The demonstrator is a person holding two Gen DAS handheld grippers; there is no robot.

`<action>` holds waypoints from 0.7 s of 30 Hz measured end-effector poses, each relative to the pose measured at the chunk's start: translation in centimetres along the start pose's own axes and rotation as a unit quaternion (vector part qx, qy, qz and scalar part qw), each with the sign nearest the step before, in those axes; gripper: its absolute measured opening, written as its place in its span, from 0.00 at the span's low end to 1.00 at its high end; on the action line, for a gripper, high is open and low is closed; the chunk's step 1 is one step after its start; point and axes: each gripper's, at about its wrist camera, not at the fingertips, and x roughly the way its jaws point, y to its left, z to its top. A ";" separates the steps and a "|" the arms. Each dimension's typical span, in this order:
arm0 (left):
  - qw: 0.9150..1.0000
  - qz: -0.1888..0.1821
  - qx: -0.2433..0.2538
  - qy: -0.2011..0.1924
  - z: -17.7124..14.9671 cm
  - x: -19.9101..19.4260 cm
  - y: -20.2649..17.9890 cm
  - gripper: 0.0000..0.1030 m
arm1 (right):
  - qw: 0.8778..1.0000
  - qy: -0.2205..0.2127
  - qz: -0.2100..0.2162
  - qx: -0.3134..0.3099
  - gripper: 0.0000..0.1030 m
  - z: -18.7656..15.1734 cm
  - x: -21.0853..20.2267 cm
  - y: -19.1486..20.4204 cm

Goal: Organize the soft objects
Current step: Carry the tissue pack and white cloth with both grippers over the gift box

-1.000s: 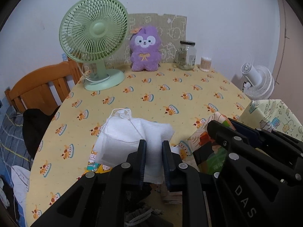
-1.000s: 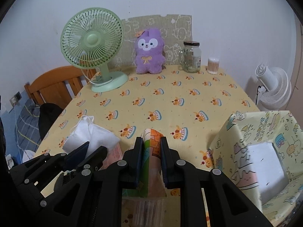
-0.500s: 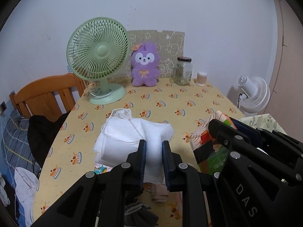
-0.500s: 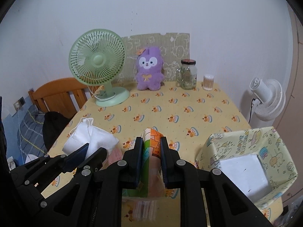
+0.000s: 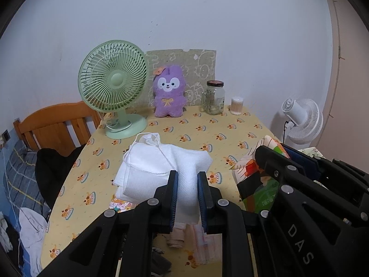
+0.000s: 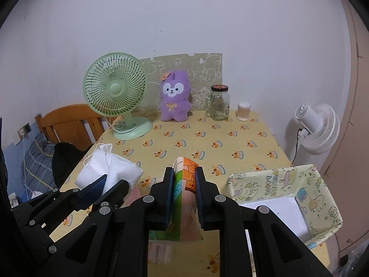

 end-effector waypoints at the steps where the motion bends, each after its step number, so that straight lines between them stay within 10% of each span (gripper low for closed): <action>1: 1.000 0.002 0.001 -0.002 0.1 0.0 -0.3 0.15 | 1.000 -0.001 -0.001 0.001 0.20 0.0 -0.2 -0.3; 21: 0.999 -0.018 0.020 -0.021 0.7 -0.4 -6.3 0.15 | 0.999 -0.023 -0.021 0.008 0.20 0.1 -2.5 -5.9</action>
